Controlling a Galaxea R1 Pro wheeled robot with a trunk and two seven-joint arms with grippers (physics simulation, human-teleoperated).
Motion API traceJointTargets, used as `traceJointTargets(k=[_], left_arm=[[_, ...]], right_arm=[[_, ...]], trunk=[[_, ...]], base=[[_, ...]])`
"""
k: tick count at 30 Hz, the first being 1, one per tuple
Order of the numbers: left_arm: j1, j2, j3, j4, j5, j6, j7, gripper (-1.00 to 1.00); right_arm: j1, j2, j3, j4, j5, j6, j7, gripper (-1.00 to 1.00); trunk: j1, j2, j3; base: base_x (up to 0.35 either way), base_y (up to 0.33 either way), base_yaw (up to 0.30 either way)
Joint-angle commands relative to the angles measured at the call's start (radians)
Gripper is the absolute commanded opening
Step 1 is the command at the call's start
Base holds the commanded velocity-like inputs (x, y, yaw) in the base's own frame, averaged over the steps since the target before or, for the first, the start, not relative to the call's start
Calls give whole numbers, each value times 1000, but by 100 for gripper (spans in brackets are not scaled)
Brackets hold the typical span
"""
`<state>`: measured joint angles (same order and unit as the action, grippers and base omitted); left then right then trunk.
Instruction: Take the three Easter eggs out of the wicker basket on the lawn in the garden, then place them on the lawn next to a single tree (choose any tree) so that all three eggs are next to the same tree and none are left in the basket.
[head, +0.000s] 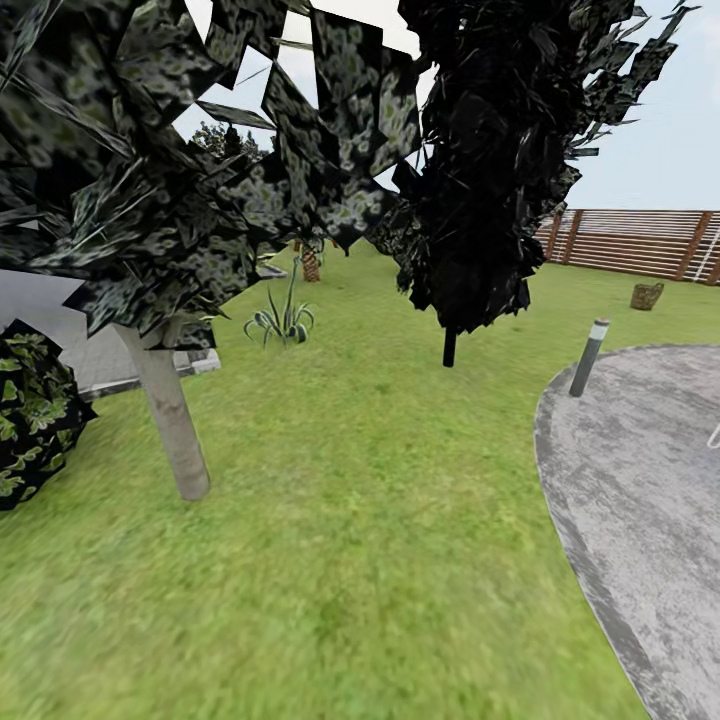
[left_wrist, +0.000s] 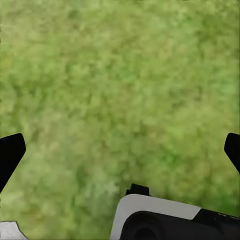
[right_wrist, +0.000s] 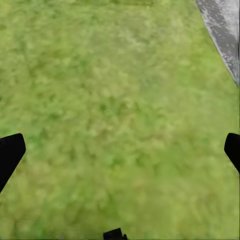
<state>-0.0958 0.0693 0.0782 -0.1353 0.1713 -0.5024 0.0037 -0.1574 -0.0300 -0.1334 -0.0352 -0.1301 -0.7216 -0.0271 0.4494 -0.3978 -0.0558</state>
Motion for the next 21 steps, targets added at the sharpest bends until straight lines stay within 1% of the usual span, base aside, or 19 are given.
traceJointTargets(k=[1, 3, 5, 14, 17, 21], left_arm=[[-1, 0, 7, 1, -3, -3, 0, 100], [-1, -1, 7, 1, -2, -2, 1, 100], [-1, -1, 8, 1, -2, -2, 1, 100], [-1, -2, 8, 1, -2, -2, 1, 100], [-1, -3, 7, 1, -2, -2, 1, 100], [-1, -3, 6, 1, -3, -2, 1, 100]], right_arm=[[-1, 0, -3, -33, -12, -2, 1, 100], [-1, 1, -4, -63, -27, 0, 1, 100], [-1, 0, -4, -69, -30, 3, 1, 100], [-1, 1, -4, -68, -32, 2, 1, 100], [-1, 0, -7, -68, -32, 2, 1, 100], [-1, -1, -7, -68, -34, 0, 2, 100]], trunk=[[1, -2, -2], [1, -2, -2], [1, -2, -2], [1, -2, -2], [1, -2, -1], [1, -2, 1]], base=[[7, -13, 0], [4, -6, 0], [2, -3, 0], [0, 0, 0], [0, 0, -120], [0, 0, -206]])
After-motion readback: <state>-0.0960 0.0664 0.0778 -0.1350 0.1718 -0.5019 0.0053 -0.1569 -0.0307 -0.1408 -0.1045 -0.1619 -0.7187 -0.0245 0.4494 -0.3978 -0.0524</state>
